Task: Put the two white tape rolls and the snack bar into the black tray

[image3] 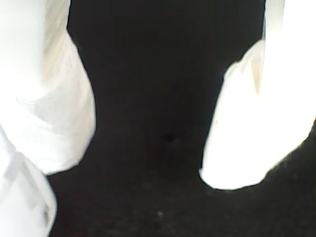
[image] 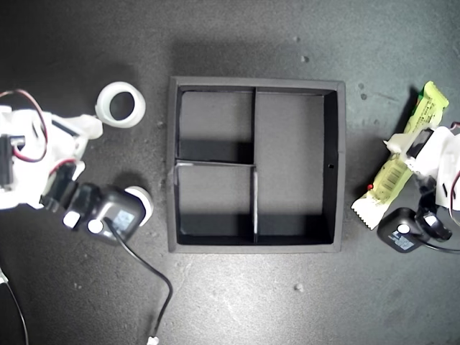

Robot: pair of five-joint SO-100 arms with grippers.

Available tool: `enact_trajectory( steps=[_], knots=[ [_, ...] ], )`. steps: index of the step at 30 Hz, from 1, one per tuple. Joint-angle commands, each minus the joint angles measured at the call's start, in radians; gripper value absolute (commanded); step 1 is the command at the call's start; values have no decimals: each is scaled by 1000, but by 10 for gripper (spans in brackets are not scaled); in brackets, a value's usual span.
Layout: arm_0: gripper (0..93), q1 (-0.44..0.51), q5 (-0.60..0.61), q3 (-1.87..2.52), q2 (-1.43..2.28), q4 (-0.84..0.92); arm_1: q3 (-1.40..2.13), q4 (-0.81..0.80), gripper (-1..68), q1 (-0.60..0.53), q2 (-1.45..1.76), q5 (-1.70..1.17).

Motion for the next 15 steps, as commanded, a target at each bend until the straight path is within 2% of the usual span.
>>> enact_trajectory(
  steps=[1,9,15],
  knots=[
    [177,-17,17,-54,8,-9,-15,-8,78,-12,-11,-213],
    [174,-17,12,-51,15,-9,-37,-32,54,-25,-71,-215],
    [172,-3,-3,-25,32,-9,-124,74,42,-18,-71,-253]
  ],
)
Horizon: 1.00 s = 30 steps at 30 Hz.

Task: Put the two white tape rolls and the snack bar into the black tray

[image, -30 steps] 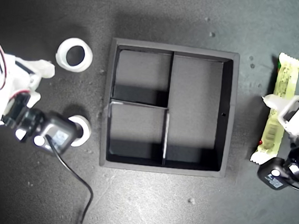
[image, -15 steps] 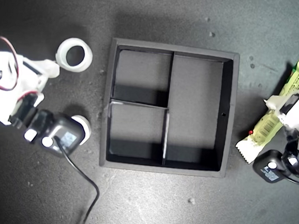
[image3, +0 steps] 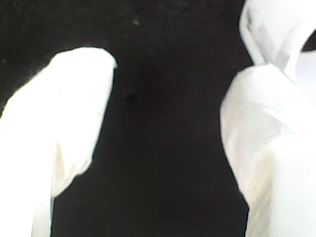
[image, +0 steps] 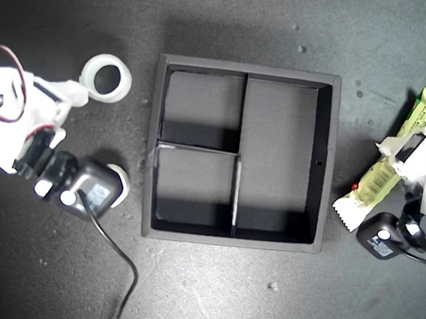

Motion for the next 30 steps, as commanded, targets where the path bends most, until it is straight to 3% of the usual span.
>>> enact_trajectory(
  steps=[1,16,23,30],
  knots=[
    [172,14,-11,-8,37,-9,-63,61,40,3,9,-264],
    [169,35,-23,55,106,-2,-522,419,22,132,20,-522],
    [168,37,-29,89,135,-18,-744,387,35,152,-34,-563],
    [168,29,-23,86,130,-31,-1140,367,35,72,-403,-531]
  ],
)
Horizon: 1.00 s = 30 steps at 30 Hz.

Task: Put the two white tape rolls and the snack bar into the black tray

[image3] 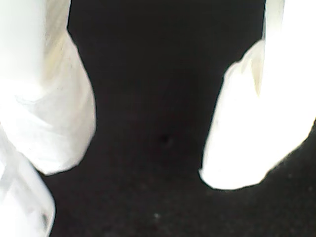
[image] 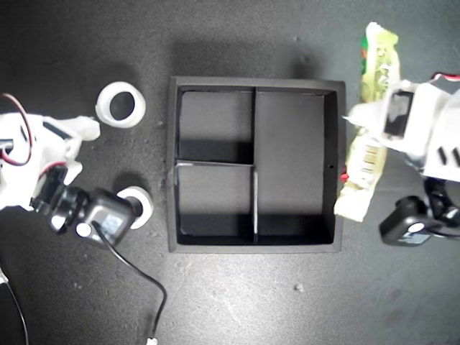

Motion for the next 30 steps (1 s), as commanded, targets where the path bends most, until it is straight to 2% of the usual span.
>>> enact_trajectory(
  steps=[1,5,21,23,30],
  knots=[
    [168,-3,0,-8,21,-9,-236,5,35,-35,-173,23],
    [168,2,-6,-9,18,-9,-491,49,35,-61,-330,40],
    [172,-48,38,-80,-40,-20,-416,41,34,-137,-333,95],
    [174,-52,46,-104,-67,-21,-403,38,47,-140,-333,94],
    [176,-52,58,-178,-149,-23,-383,58,174,-163,-333,84]
  ],
)
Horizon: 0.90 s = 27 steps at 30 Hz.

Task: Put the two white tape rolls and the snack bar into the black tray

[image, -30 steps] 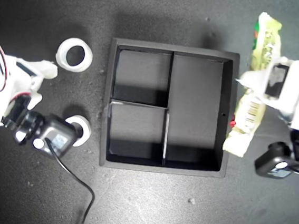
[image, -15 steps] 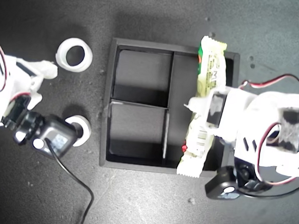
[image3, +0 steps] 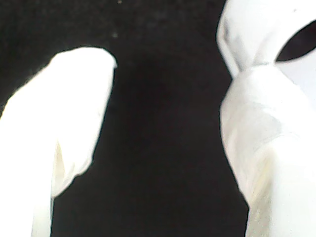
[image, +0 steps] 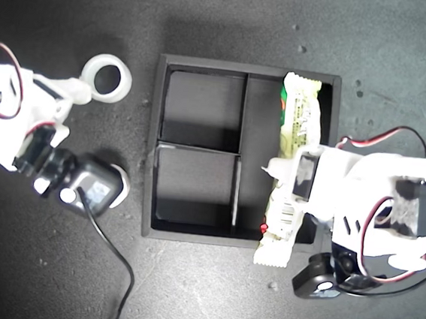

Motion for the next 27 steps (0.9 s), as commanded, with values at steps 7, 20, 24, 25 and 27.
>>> enact_trajectory(
  steps=[7,20,24,25,27],
  knots=[
    [178,-2,11,-87,-31,-8,0,51,214,-12,11,-9],
    [178,-11,21,-124,-80,-8,-175,222,186,103,11,-26],
    [178,-28,32,-147,-107,-2,-291,302,136,184,11,-43],
    [178,-31,32,-149,-115,-2,-314,321,135,204,11,-43],
    [178,-40,35,-153,-133,-3,-304,322,134,241,23,-46]
  ],
)
